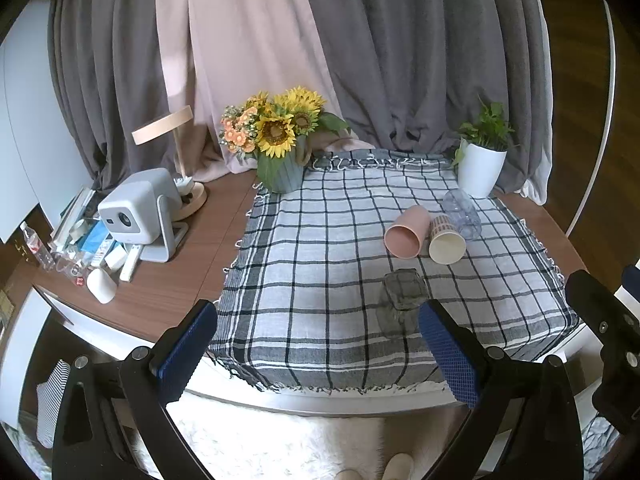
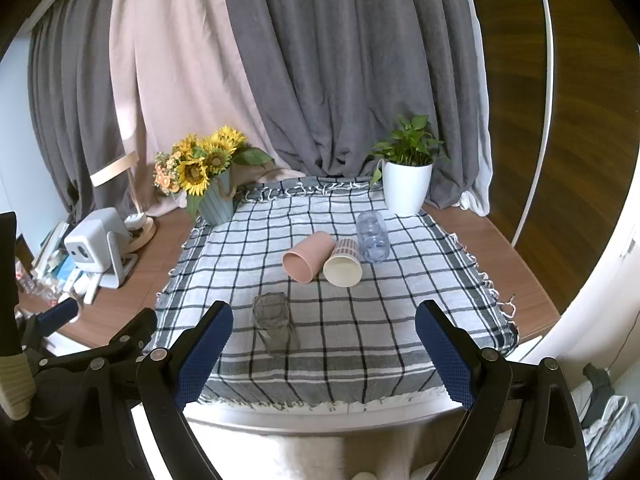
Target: Flip cup upside down
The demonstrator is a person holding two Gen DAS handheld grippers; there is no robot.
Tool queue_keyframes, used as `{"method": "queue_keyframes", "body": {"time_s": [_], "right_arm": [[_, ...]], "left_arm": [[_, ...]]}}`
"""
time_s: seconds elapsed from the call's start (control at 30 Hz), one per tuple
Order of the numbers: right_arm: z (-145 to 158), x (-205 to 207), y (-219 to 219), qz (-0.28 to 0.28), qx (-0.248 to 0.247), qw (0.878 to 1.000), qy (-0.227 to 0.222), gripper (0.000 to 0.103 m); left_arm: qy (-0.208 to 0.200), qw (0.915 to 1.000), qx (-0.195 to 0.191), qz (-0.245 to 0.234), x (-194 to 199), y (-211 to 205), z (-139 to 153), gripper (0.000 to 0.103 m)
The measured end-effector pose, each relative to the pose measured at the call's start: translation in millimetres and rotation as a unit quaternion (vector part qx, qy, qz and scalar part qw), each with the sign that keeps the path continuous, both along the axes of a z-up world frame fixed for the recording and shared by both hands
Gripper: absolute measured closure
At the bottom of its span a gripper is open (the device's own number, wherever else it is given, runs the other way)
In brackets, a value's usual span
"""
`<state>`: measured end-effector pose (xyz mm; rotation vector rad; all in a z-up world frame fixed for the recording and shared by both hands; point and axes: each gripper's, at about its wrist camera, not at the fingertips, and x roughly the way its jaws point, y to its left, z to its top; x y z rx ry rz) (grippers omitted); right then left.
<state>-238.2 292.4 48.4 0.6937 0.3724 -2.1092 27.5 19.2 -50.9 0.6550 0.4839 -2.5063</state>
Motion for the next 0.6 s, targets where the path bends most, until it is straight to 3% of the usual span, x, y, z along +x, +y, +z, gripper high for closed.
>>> {"method": "queue_keyframes", "body": {"time_s": [0.6], "right_arm": [[-2.1, -4.9, -3.0, -0.006, 0.003, 1.0, -0.002, 0.01]], "left_arm": [[0.002, 1.0, -0.006, -0.003, -6.4, -4.9, 0.6, 0.001]]}}
